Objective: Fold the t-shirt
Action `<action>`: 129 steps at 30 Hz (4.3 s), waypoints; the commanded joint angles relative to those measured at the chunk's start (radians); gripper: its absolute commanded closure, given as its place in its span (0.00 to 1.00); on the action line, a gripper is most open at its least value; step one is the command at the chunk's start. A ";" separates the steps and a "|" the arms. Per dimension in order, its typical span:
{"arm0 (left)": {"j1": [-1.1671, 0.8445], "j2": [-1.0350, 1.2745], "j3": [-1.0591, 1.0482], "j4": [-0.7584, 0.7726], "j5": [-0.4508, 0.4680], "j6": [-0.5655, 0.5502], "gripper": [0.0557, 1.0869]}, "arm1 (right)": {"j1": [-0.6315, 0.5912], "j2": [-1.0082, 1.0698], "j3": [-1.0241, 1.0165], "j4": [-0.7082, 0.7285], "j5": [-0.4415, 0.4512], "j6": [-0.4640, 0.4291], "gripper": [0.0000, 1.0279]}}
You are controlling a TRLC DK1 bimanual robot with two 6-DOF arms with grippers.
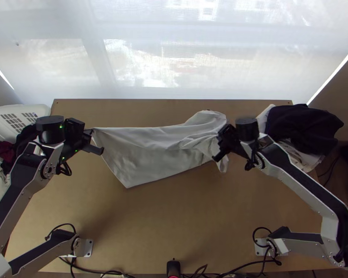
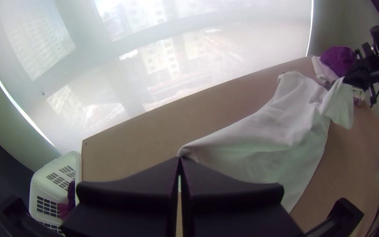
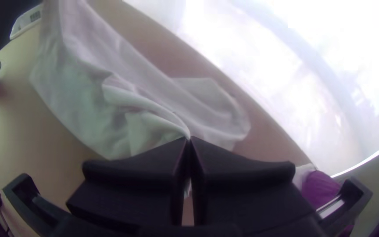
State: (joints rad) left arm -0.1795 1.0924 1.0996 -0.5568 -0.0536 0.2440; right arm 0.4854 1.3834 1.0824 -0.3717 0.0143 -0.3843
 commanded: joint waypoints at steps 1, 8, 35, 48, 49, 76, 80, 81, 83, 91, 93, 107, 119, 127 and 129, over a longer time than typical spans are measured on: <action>0.006 -0.014 0.043 0.001 0.001 0.015 0.97 | -0.105 -0.058 0.214 -0.127 -0.005 -0.014 0.97; 0.006 -0.037 0.109 -0.006 0.001 0.035 0.97 | -0.131 -0.090 0.392 -0.230 -0.005 -0.013 0.97; -0.014 -0.062 0.588 -0.072 0.023 0.021 0.97 | -0.088 -0.083 1.107 -0.434 0.105 -0.077 0.97; -0.003 -0.058 0.901 -0.106 0.009 0.018 0.97 | 0.133 -0.107 1.228 -0.245 0.282 -0.304 0.97; -0.002 -0.063 0.916 -0.106 0.009 0.020 0.97 | 0.136 -0.115 1.228 -0.222 0.283 -0.307 0.97; 0.044 -0.230 0.965 -0.227 0.164 0.136 0.97 | 0.182 -0.297 1.225 -0.289 0.299 -0.317 0.97; 0.080 -0.215 0.965 -0.170 0.164 0.112 0.97 | 0.180 -0.277 1.225 -0.203 0.299 -0.315 0.97; 0.089 -0.212 0.967 -0.160 0.164 0.103 0.97 | 0.180 -0.271 1.225 -0.184 0.299 -0.304 0.97; 0.097 -0.209 0.965 -0.150 0.164 0.100 0.97 | 0.180 -0.265 1.228 -0.156 0.299 -0.274 0.97; 0.153 -0.207 0.967 -0.132 0.164 0.109 0.97 | 0.179 -0.250 1.294 -0.036 0.277 -0.281 0.97; 0.173 -0.206 0.976 -0.112 0.164 0.109 0.97 | 0.179 -0.257 1.303 -0.010 0.265 -0.284 0.97; 0.186 -0.249 1.007 -0.199 0.230 0.136 0.97 | 0.174 -0.363 1.291 -0.203 0.253 -0.248 0.97; 0.190 -0.417 0.606 -0.278 0.322 0.069 0.97 | 0.116 -0.498 0.910 -0.326 0.231 -0.002 0.97; 0.173 -0.342 0.399 -0.272 0.379 -0.063 0.97 | 0.108 -0.475 0.649 -0.305 0.087 0.131 0.97; 0.137 -0.312 0.333 -0.258 0.376 -0.080 0.97 | 0.108 -0.454 0.590 -0.299 0.058 0.153 0.97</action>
State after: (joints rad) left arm 0.0029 0.7265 1.6222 -0.8284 0.2840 0.2379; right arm 0.6003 0.9062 1.8774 -0.6853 0.1604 -0.3241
